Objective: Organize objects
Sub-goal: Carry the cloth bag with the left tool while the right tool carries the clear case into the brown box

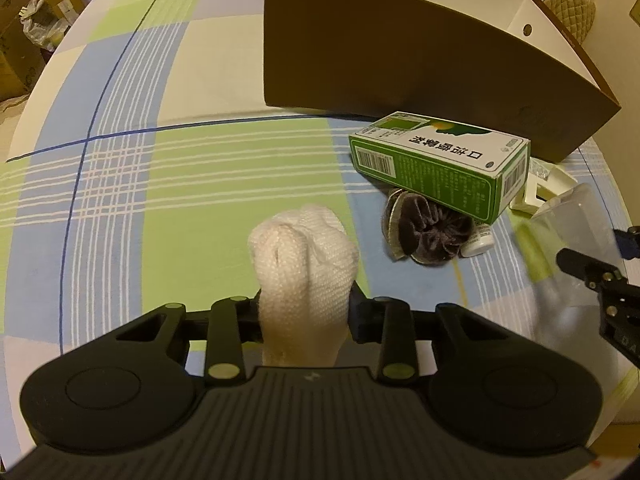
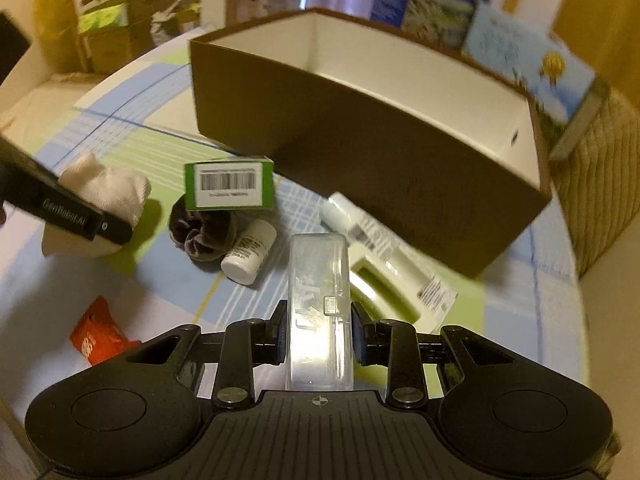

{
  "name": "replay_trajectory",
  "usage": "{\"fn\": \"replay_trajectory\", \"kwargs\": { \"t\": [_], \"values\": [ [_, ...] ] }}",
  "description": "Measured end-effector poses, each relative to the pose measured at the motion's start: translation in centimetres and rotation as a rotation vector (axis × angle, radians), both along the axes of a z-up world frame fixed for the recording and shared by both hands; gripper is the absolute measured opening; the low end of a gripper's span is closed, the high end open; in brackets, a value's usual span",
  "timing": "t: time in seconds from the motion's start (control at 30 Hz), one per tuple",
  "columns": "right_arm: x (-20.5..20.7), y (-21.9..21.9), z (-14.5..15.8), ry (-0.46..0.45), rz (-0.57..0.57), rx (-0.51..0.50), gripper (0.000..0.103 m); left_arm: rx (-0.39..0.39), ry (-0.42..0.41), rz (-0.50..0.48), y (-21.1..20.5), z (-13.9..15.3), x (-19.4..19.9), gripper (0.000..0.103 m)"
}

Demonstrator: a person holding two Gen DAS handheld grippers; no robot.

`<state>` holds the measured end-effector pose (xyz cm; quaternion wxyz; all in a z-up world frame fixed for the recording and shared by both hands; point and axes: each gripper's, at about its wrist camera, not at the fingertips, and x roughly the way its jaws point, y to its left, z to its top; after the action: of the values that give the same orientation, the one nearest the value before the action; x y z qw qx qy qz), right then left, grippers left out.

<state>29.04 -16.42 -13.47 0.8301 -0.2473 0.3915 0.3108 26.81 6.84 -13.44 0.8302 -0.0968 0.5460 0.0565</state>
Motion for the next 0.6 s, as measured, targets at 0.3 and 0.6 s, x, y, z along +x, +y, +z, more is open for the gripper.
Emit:
{"fn": "replay_trajectory", "kwargs": {
  "t": [0.3, 0.6],
  "values": [
    [-1.0, 0.5, 1.2, -0.123, 0.061, -0.059, 0.028, 0.012, -0.050, 0.008, 0.5, 2.3, -0.3, 0.030],
    [-0.1, 0.1, 2.3, -0.162, 0.056, -0.040, 0.028, 0.027, -0.146, -0.015, 0.2, 6.5, 0.6, 0.030]
  ]
}}
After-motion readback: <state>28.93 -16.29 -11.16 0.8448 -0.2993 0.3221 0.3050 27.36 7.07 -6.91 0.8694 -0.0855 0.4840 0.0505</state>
